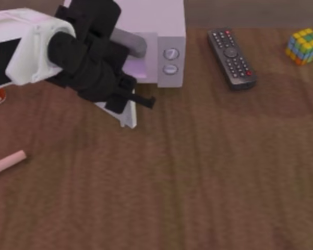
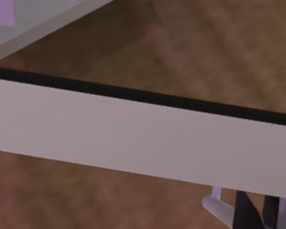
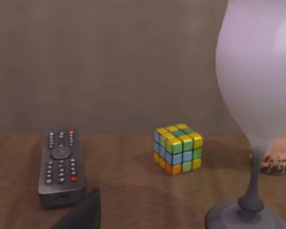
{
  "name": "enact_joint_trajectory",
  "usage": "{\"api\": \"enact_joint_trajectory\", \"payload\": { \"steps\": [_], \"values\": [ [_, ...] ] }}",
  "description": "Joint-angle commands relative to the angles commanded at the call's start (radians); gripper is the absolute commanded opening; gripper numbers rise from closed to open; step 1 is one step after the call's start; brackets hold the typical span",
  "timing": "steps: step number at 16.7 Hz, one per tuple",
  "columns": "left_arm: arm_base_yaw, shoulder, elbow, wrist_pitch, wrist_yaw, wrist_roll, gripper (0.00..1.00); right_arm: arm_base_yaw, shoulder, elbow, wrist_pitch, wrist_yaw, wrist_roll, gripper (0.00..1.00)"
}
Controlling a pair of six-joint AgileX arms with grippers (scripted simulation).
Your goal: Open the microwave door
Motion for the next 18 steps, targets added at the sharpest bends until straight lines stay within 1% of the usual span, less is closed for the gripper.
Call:
{"api": "enact_joint_trajectory", "payload": {
  "steps": [10,12,14,18],
  "values": [
    [0.0,0.0,0.0,0.0,0.0,0.0,0.0,0.0,0.0,0.0,0.0,0.0,0.0,1.0],
    [-0.003,0.001,-0.004,0.001,0.008,0.0,0.0,0.0,0.0,0.0,0.0,0.0,0.0,1.0],
    [0.01,-0.015,-0.016,0.003,0.024,0.031,0.0,0.0,0.0,0.0,0.0,0.0,0.0,1.0],
    [0.048,-0.049,-0.068,-0.007,0.076,0.134,0.0,0.0,0.0,0.0,0.0,0.0,0.0,1.0]
  ]
}}
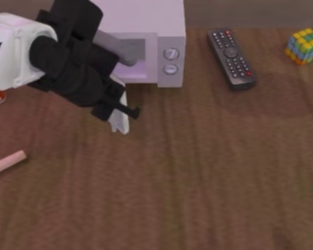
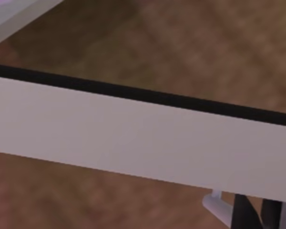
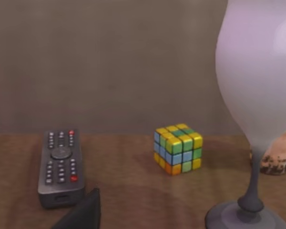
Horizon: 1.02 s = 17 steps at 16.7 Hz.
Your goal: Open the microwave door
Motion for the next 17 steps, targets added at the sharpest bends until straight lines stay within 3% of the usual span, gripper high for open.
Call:
{"api": "enact_joint_trajectory", "payload": {
  "steps": [17],
  "values": [
    [0.01,-0.016,-0.006,0.005,0.015,0.023,0.0,0.0,0.0,0.0,0.0,0.0,0.0,1.0]
  ]
}}
